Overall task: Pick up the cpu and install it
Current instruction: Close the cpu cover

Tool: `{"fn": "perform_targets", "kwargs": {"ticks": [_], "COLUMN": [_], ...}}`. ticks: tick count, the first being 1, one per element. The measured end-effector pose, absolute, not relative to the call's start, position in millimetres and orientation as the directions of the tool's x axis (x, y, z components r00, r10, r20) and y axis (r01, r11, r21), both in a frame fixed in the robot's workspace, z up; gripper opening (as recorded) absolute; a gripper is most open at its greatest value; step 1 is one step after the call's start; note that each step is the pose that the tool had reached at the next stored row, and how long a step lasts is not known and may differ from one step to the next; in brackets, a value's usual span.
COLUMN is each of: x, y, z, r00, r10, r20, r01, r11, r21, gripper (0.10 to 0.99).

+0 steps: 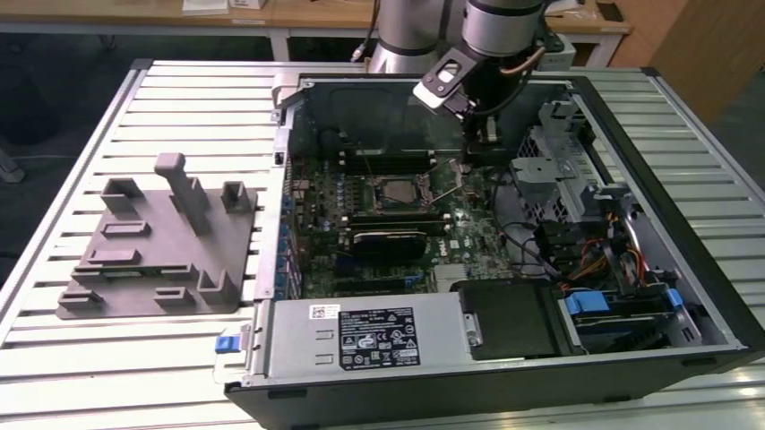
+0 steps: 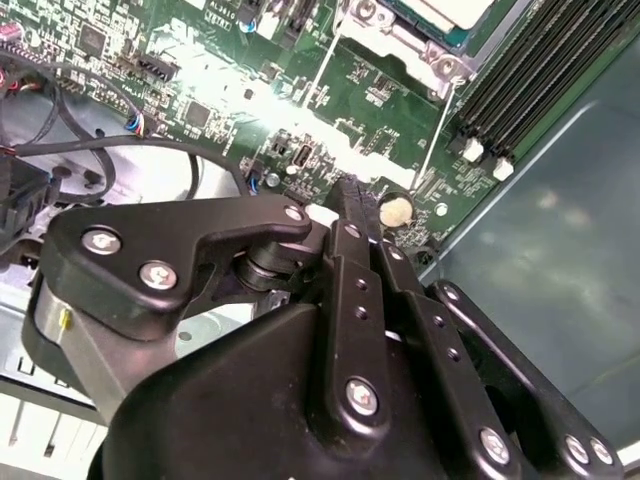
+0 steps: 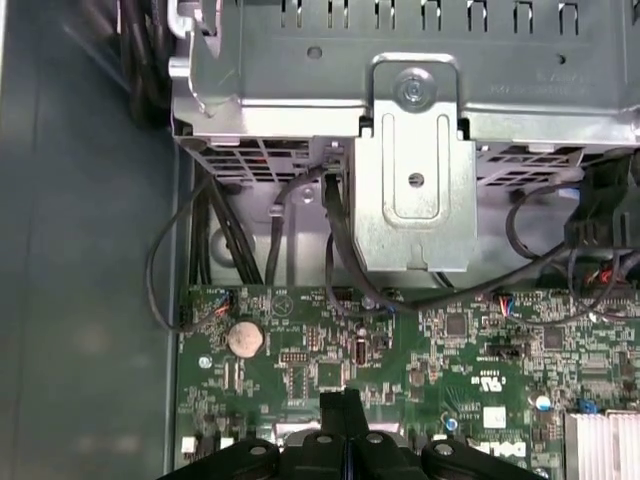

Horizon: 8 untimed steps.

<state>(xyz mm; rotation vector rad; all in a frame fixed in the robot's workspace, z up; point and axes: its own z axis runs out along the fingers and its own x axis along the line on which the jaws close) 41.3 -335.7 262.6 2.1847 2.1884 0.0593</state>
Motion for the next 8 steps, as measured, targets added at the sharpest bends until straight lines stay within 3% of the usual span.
{"fn": "perform_targets", "kwargs": {"ticks": [8], "x": [47.1], "y": [-335.7], "z": [249.9], "r00": [-0.001], "r10": [1.0], "r20": [-0.007], "r01": [0.998], "r11": [0.002], "r21": [0.061], "gripper": [0.106]}}
